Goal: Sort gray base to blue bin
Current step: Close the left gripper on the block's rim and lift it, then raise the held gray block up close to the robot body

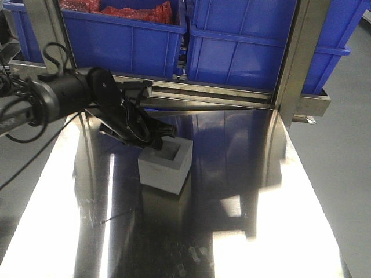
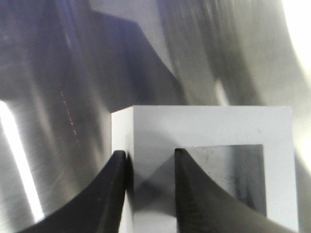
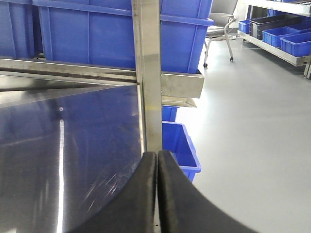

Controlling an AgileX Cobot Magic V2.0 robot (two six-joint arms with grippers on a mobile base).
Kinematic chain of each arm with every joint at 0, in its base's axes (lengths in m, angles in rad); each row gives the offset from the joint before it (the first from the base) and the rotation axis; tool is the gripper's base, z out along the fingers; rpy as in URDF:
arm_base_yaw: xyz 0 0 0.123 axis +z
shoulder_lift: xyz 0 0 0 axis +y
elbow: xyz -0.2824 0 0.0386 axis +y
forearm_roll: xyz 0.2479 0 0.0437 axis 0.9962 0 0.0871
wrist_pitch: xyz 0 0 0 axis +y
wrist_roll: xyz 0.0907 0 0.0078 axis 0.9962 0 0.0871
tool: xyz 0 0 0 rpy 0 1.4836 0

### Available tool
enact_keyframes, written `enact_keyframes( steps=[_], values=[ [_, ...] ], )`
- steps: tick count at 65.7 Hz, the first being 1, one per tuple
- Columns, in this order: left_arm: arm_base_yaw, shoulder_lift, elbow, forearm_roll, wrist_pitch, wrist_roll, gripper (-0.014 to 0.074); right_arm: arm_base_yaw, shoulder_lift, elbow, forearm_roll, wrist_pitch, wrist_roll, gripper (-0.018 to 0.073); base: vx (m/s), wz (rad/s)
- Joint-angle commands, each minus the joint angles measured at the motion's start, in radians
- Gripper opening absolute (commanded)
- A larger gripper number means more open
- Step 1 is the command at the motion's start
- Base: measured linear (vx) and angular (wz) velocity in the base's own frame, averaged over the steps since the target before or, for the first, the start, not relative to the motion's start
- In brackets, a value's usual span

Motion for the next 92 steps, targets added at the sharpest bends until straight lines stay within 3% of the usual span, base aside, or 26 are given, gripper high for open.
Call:
enact_keyframes(
  steps=[1,26,54,92],
  values=[
    [-0.014,-0.153,-0.015,-0.018,-0.078,0.028,0.0004,-0.001,0.003,0.001,-0.005,-0.075,-0.013,-0.0005,0.0,0.0],
    [-0.063,-0.619,0.391,-0.02,-0.432,0.089,0.0004,-0.001,0.003,0.001,-0.005,-0.075,-0.013,-0.0005,0.0,0.0],
    [-0.063,-1.073,0.665,-0.019,-0.482,0.092,0.0004,-0.001,0.003,0.001,-0.005,-0.075,-0.013,-0.0005,0.0,0.0],
    [-0.063,-1.537,1.017,-0.02,-0.664,0.092,0.0004,-0.001,0.003,0.001,-0.005,-0.075,-0.013,-0.0005,0.0,0.0]
  ],
)
